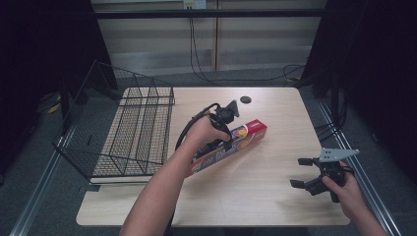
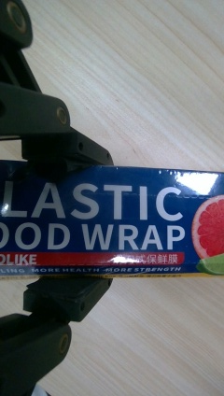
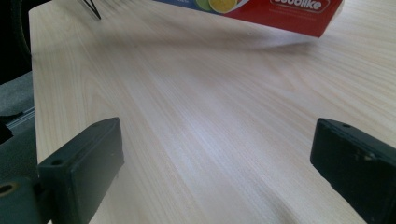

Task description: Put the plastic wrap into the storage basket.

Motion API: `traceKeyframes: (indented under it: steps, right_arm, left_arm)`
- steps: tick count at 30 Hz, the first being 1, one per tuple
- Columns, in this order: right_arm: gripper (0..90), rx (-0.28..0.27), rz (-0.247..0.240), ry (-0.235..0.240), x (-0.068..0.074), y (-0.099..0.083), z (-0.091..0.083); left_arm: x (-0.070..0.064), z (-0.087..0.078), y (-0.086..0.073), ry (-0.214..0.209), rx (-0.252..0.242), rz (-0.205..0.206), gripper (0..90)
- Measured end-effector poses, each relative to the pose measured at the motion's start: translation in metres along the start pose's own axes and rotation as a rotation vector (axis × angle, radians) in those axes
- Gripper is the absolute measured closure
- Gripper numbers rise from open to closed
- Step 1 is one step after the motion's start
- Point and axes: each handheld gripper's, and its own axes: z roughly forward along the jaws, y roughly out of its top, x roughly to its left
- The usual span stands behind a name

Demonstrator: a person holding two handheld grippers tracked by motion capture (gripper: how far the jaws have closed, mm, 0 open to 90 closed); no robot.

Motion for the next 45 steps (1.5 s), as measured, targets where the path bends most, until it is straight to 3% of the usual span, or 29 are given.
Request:
traceKeyframes:
  steps: [11, 14, 20, 22, 29, 34, 45]
  right_arm:
    - [2.4, -0.01, 0.0, -0.005, 0.0, 0.0, 0.0]
    - [2.4, -0.005, -0.002, 0.005, 0.0, 0.0, 0.001]
    - [2.4, -0.007, 0.004, 0.001, 0.001, 0.001, 0.001]
    - [2.4, -0.008, 0.001, -0.003, 0.001, 0.0, 0.001]
    - [2.4, -0.009, 0.002, -0.001, 0.001, 0.001, 0.001]
    - [2.4, -0.007, -0.007, -0.001, 0.002, 0.001, 0.002]
    - [2.4, -0.013, -0.001, -0.002, 0.001, 0.001, 0.001]
  left_arm:
    - [0.007, -0.025, -0.003, 0.003, -0.015, -0.075, 45.2]
    - [0.008, -0.031, -0.004, 0.014, -0.011, -0.069, 45.1]
    - [0.013, -0.043, -0.008, 0.019, -0.036, -0.09, 45.1]
    - [0.015, -0.05, -0.011, 0.024, -0.036, -0.121, 45.1]
    - [0.019, -0.065, -0.017, 0.049, -0.033, -0.133, 45.1]
    - [0.022, -0.074, -0.022, 0.054, -0.058, -0.185, 45.1]
    - [0.03, -0.095, -0.034, 0.065, -0.036, -0.238, 45.2]
